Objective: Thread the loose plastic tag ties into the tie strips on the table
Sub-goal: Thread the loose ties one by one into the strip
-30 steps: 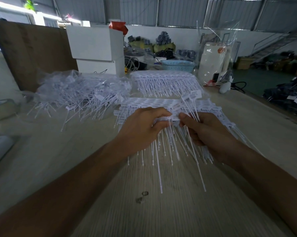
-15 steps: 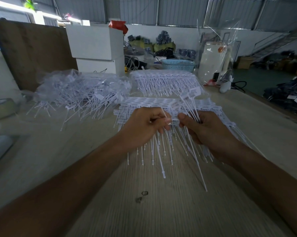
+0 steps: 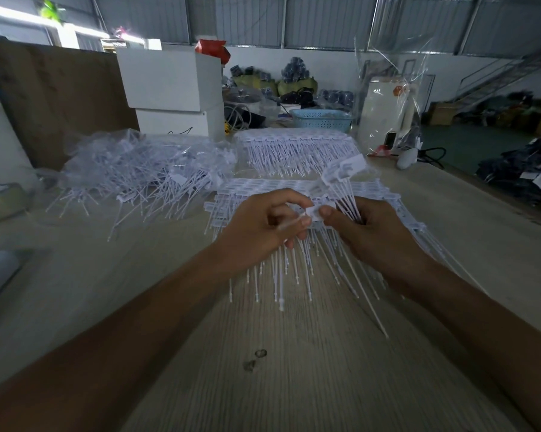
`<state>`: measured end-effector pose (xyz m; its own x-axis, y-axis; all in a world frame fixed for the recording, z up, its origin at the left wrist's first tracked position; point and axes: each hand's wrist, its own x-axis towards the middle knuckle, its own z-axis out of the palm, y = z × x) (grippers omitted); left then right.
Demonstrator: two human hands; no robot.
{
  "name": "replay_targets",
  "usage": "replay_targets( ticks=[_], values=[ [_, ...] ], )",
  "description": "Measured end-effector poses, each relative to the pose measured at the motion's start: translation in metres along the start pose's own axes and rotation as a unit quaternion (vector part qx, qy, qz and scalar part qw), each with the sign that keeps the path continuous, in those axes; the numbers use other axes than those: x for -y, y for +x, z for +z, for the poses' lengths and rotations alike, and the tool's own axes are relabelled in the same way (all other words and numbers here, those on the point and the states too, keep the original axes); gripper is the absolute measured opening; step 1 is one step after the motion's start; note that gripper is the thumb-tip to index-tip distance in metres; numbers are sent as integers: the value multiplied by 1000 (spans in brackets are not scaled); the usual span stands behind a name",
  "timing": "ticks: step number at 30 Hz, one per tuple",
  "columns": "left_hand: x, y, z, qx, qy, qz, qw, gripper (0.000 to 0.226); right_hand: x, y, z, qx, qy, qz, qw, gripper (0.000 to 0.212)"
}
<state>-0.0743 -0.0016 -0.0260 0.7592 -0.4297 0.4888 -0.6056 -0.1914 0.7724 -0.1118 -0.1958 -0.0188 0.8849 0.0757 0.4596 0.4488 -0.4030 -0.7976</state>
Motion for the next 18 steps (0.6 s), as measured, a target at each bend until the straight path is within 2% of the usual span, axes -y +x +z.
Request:
replay_targets(
  ticks=[3, 8, 14, 18],
  values=[
    [-1, 0, 2, -18, -1, -1, 1000, 10, 2, -1, 0, 7, 11, 17, 1000, 30],
    [-1, 2, -5, -75, 5, 1, 997, 7, 0, -1, -2, 41, 13, 38, 998, 39],
    [-2, 3, -4, -89, 0, 7, 996, 9, 2, -2, -2, 71, 4, 70, 995, 36],
    [-2, 2, -3, -91, -1, 9, 996, 8, 4, -4, -1, 99, 71, 88, 989, 38]
  ],
)
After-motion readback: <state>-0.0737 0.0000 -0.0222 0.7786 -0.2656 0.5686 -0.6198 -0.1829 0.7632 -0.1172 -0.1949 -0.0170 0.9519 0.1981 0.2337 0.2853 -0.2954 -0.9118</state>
